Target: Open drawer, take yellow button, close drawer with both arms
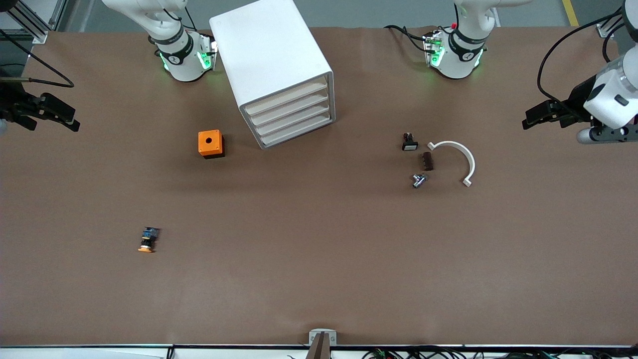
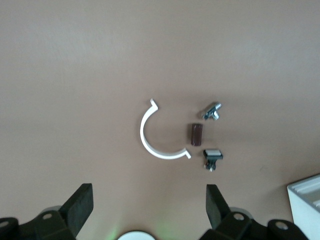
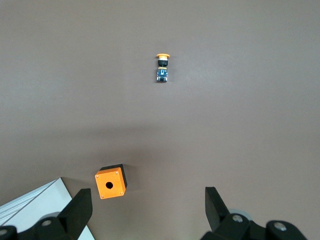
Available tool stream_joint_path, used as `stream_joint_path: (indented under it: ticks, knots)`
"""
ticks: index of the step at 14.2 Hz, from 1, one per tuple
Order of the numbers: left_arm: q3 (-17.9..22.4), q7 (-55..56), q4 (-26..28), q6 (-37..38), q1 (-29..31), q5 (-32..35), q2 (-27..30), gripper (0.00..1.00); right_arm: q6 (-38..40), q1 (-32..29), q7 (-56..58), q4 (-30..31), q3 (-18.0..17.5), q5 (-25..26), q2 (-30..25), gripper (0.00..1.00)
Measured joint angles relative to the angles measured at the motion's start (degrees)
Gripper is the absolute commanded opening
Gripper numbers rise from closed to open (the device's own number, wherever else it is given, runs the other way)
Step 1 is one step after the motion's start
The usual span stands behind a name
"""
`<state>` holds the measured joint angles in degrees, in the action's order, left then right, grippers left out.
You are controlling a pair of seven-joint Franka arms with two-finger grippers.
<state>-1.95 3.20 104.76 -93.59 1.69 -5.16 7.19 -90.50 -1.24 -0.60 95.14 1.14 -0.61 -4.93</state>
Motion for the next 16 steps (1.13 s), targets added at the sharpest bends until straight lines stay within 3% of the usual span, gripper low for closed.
stream_joint_path:
  ticks: [8,16]
  knots:
    - [-0.24,0.01,-14.44,-0.38,-0.26,2.57,-6.11,0.99,-0.01,0.00,0.00,0.00,-0.06,-0.01,-0.01,1.00]
    - [-2.23,0.12,-18.62,3.86,-0.01,3.82,-7.36,0.99,-0.01,0.00,0.00,0.00,-0.22,-0.01,-0.01,1.00]
